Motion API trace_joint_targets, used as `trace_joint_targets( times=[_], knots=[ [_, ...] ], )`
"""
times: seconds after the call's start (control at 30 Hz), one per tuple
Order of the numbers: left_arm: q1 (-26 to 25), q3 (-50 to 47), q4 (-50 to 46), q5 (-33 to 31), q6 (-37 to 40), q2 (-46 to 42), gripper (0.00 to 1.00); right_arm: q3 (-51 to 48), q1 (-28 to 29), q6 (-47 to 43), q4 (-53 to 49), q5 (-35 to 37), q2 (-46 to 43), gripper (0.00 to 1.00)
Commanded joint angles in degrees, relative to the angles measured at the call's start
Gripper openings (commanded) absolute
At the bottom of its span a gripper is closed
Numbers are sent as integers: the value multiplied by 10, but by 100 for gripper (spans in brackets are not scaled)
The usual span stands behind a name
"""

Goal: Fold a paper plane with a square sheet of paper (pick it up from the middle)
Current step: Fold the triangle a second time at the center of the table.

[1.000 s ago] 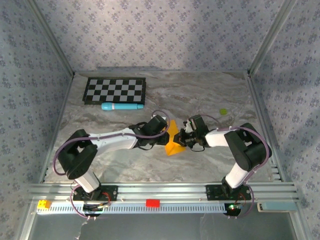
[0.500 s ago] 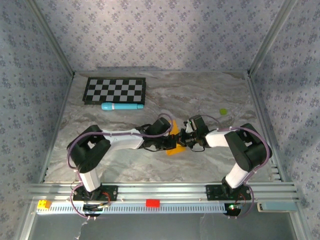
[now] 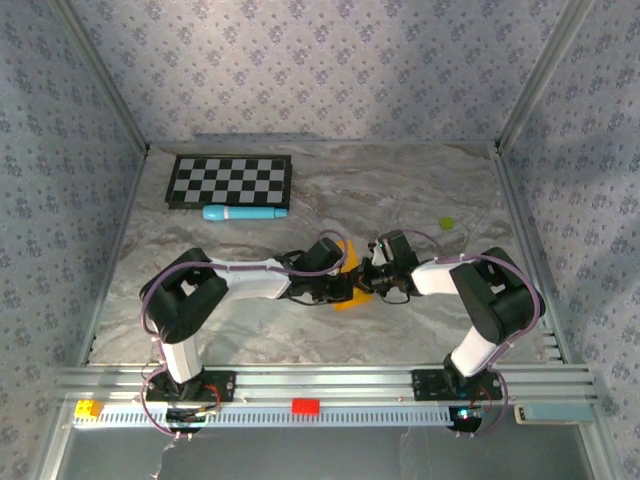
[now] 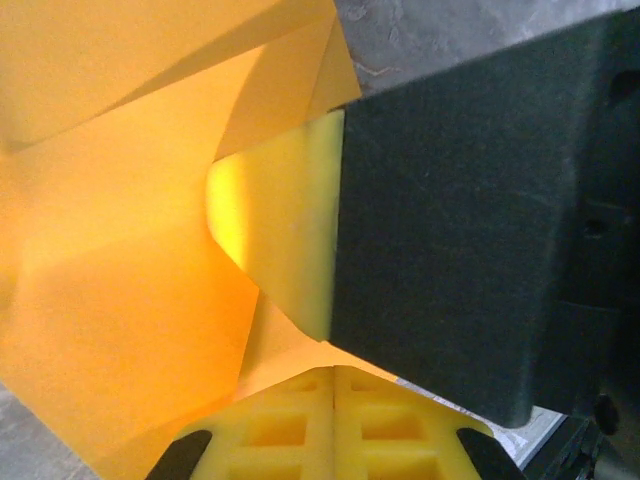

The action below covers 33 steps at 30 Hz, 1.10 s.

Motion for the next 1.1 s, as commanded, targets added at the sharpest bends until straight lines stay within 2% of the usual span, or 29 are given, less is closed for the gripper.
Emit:
trace_joint_targets(
  times=[0.0,0.3,0.87,1.07],
  knots=[
    [-6,-6,-12,-2,0,10,0,-21,-1,6,-61,39,10,3],
    [-7,-22,-24,-22,1,9,0,-22,-2,4,-66,40,7,3],
    [-21,-108,37,-12,-59,-31,0,-27,-10,-3,-72,43,9,3],
    [-22,-146,82,13,-90,-43,0,-29,-14,-3,-69,41,14,3]
  ],
)
